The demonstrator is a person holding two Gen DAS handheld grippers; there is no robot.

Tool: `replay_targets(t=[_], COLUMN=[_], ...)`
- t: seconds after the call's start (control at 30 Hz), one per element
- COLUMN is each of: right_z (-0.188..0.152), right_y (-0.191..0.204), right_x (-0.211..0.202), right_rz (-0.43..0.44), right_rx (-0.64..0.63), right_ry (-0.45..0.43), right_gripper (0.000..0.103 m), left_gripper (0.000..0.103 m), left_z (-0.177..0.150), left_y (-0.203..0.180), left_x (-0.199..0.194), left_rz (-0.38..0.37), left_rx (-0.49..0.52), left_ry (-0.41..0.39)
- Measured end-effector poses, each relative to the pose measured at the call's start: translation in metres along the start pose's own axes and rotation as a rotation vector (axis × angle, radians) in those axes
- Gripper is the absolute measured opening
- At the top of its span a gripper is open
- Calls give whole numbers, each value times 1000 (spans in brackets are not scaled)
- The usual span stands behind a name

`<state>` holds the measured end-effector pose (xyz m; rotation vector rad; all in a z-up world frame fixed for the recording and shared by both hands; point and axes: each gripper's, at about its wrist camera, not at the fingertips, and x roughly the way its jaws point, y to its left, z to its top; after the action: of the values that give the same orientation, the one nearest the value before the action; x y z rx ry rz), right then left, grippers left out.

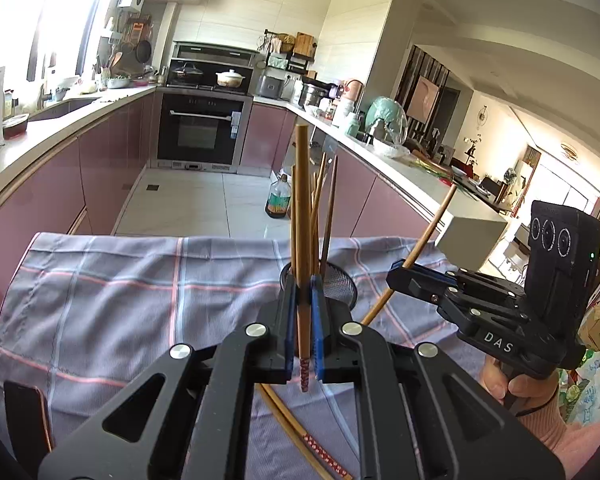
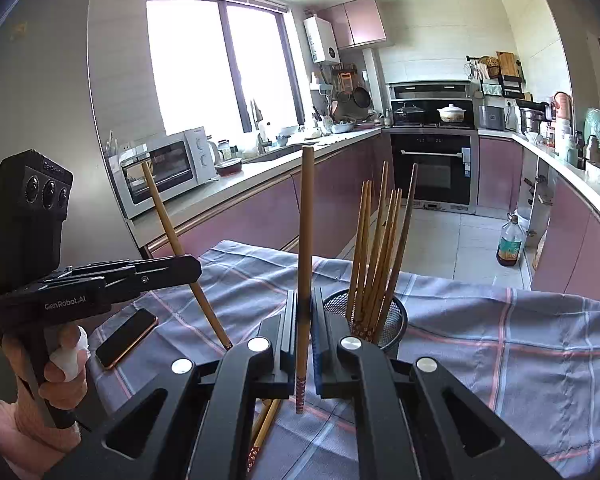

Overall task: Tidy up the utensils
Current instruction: 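Carry the held chopstick over the mesh cup with the left tool, then lower the chopstick into the mesh cup and open the left tool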

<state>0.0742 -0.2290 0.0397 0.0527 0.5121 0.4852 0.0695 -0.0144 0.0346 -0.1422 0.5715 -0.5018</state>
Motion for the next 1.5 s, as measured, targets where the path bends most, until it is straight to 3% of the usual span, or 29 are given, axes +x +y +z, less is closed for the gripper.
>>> replay_targets(t=[0.8,1.1,1.5], right_z=[47,46,42], right_y=[-15,-20,-24], right_x=[-25,-9,12], right_rz=[-80,-105,-133], right_rx=[-21,-17,-12], right_ry=[-136,-117,-61], right_gripper=[5,5,5], left_gripper=[8,8,8], left_z=[67,77,77], left_y=[-27,-34,-34], left_x=[9,15,51], left_rz=[-14,6,37], left_rx=[31,33,44], left_ry=[-115,-134,-71])
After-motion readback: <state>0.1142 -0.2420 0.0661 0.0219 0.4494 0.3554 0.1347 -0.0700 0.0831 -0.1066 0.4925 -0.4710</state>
